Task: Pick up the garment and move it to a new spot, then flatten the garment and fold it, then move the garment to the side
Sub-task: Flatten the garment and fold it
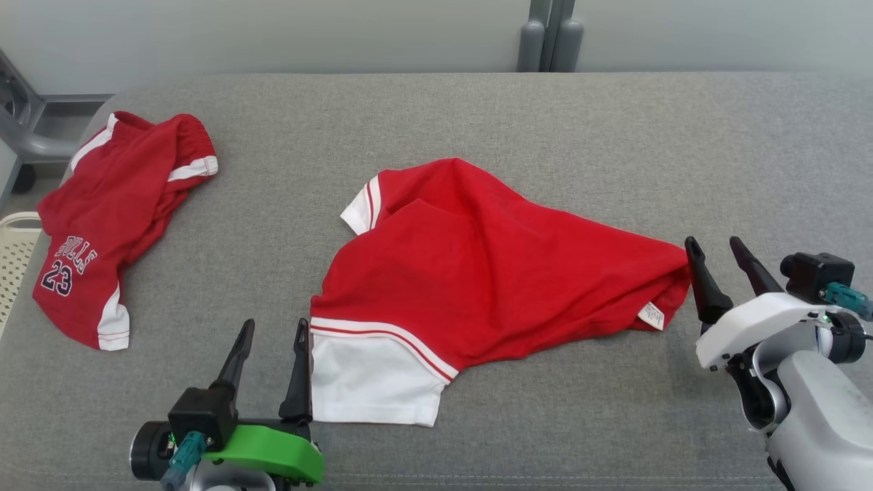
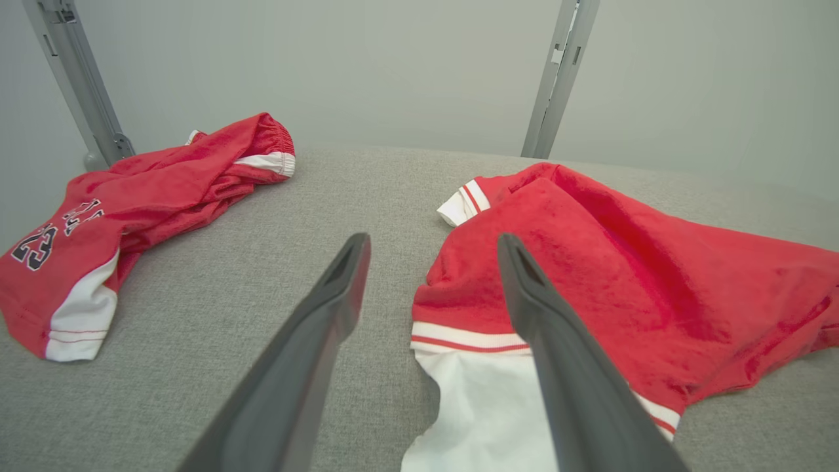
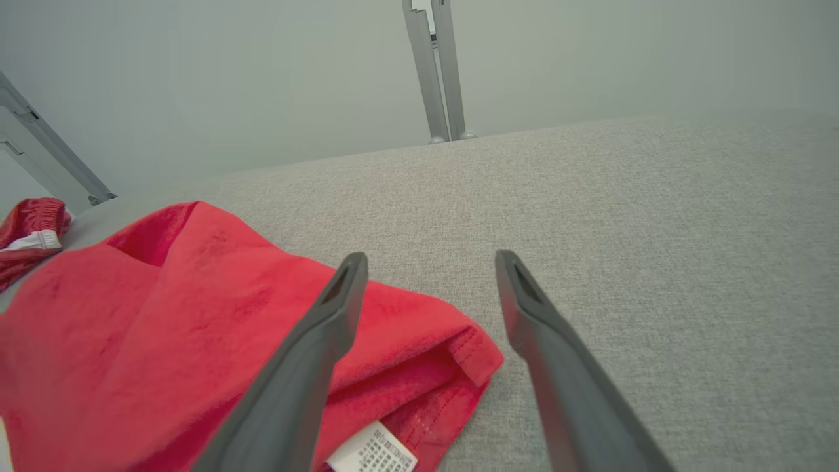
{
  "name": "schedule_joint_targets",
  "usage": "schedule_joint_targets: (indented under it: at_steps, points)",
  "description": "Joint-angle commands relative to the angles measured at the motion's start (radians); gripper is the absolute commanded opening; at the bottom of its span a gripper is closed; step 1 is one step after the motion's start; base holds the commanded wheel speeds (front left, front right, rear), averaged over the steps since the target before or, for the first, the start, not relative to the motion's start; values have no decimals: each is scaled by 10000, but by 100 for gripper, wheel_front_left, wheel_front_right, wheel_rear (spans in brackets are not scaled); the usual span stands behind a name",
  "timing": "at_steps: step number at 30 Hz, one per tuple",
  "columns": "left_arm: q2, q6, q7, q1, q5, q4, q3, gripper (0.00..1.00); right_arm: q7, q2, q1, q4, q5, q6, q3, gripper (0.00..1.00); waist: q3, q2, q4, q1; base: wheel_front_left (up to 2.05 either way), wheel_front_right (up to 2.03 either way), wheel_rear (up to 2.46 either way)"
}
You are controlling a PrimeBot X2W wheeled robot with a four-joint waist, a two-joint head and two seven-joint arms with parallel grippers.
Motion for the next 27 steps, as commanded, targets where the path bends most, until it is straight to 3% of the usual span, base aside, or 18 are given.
schedule_joint_targets:
  at_steps: [1,13,27]
  points:
    - [21,84,4,98,17,-43,89,100,-69,22,185,-157,-118,1,-106,100,-41,0,-59,0,0,0,0]
    - [21,189,4,582,153,-603,711,100,-80,1027,2149,-3070,-1855,1,-1887,100,-510,0,-311,0,0,0,0]
    - [21,216,4,1337,359,-1088,1379,100,-82,1832,3687,-3969,-2658,1,-2776,100,-1114,0,-452,0,0,0,0]
